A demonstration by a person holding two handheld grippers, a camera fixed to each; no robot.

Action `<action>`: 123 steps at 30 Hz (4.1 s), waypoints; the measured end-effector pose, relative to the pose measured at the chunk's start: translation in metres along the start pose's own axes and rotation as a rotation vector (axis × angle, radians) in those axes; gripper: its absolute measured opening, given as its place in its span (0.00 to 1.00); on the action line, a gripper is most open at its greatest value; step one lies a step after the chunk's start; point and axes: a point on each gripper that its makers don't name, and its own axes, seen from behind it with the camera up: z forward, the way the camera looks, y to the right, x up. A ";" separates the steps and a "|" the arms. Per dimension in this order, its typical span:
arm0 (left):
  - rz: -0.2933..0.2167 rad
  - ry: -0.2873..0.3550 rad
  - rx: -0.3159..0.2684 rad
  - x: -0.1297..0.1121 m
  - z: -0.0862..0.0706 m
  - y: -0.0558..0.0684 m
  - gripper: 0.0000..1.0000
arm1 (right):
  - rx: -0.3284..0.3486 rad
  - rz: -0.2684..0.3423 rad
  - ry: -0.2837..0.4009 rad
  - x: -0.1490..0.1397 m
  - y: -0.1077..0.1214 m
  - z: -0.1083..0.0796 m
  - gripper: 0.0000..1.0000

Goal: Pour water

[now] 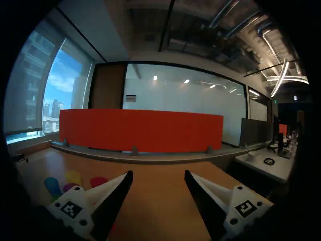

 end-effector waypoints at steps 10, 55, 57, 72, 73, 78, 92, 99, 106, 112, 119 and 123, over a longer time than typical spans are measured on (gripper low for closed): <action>-0.011 -0.008 0.000 -0.006 0.004 -0.002 0.81 | 0.008 -0.001 -0.002 0.002 -0.006 -0.002 0.99; -0.003 -0.029 -0.004 -0.014 0.004 -0.002 0.82 | 0.099 0.032 0.051 -0.012 -0.014 -0.012 0.99; -0.002 -0.029 -0.004 -0.014 0.004 -0.003 0.82 | 0.106 0.028 0.056 -0.013 -0.015 -0.011 0.99; -0.003 -0.030 -0.004 -0.014 0.004 -0.003 0.82 | 0.091 0.021 0.108 -0.028 -0.023 0.003 0.99; -0.003 -0.030 -0.004 -0.014 0.004 -0.003 0.82 | 0.088 0.023 0.107 -0.032 -0.023 0.004 0.99; -0.003 -0.030 -0.004 -0.014 0.004 -0.003 0.82 | 0.086 0.028 0.104 -0.046 -0.023 0.006 0.99; -0.003 -0.030 -0.004 -0.014 0.004 -0.005 0.82 | 0.083 0.071 0.069 -0.080 -0.016 0.016 0.99; -0.003 -0.030 -0.004 -0.014 0.004 -0.005 0.82 | 0.079 0.051 0.063 -0.084 -0.013 0.017 0.99; -0.003 -0.029 -0.004 -0.014 0.004 -0.005 0.82 | 0.078 0.058 0.047 -0.089 -0.015 0.019 0.99; -0.003 -0.029 -0.004 -0.014 0.004 -0.005 0.82 | 0.075 0.048 0.038 -0.093 -0.015 0.020 0.99; -0.003 -0.029 -0.004 -0.014 0.004 -0.005 0.82 | 0.076 0.044 0.031 -0.095 -0.017 0.019 0.99; -0.003 -0.029 -0.004 -0.014 0.004 -0.005 0.82 | 0.073 0.045 0.031 -0.095 -0.017 0.019 0.99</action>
